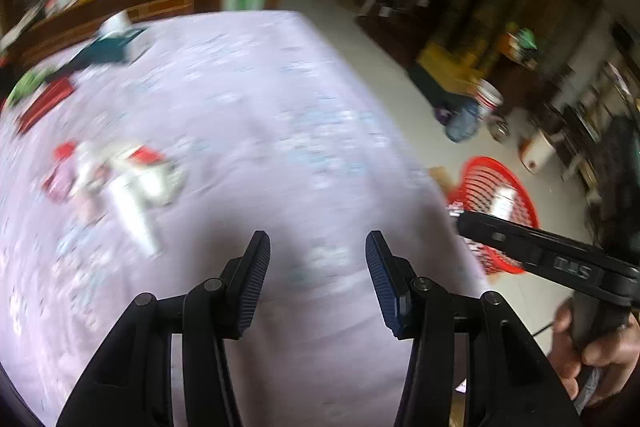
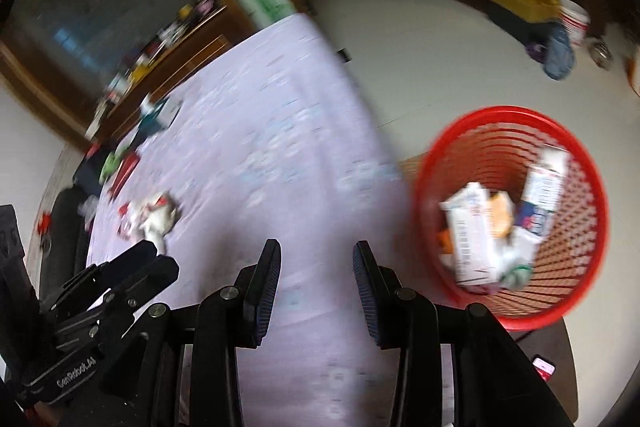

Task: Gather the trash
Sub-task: 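Open both tools to drop the white boxes into the basket, then grasp the white bottle with the left tool while the right tool grasps the red-and-white wrapper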

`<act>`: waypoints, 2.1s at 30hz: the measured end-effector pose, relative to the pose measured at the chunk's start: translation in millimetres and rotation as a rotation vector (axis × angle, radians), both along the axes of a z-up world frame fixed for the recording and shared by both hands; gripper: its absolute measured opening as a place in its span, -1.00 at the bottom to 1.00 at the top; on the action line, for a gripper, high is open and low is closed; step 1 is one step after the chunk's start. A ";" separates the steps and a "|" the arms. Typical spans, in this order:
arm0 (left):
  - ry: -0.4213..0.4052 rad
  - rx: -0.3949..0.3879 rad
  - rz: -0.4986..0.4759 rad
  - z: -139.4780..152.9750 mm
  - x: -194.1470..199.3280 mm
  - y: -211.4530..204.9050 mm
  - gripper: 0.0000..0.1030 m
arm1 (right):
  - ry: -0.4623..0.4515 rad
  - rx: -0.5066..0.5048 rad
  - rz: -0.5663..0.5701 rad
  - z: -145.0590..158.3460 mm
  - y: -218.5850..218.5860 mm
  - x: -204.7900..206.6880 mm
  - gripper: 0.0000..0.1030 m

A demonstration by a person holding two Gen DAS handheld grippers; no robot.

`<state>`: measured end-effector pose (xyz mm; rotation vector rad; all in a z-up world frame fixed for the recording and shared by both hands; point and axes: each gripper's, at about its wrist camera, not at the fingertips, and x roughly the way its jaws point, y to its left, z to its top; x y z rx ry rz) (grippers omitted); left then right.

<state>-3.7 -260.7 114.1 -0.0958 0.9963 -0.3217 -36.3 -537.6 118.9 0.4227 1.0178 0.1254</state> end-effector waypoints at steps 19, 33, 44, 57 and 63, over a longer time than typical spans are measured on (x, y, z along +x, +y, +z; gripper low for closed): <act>0.210 -0.013 0.366 -95.0 97.3 136.4 -0.26 | 0.026 -0.049 0.176 -2.0 82.3 -8.8 -0.21; 0.158 0.004 0.323 -85.0 56.3 145.5 -0.40 | 0.015 -0.084 0.267 8.8 105.1 21.9 -0.14; 0.103 0.037 0.333 -53.8 -21.5 181.3 -0.43 | -0.015 -0.080 0.517 -15.2 222.7 108.5 0.03; 0.071 0.056 0.360 -45.5 -41.8 203.9 -0.44 | 0.062 -0.241 0.609 -87.4 318.0 186.2 -0.17; 0.042 0.068 0.333 -38.9 -39.4 183.8 -0.44 | 0.055 -0.189 0.550 -78.0 301.8 161.5 -0.32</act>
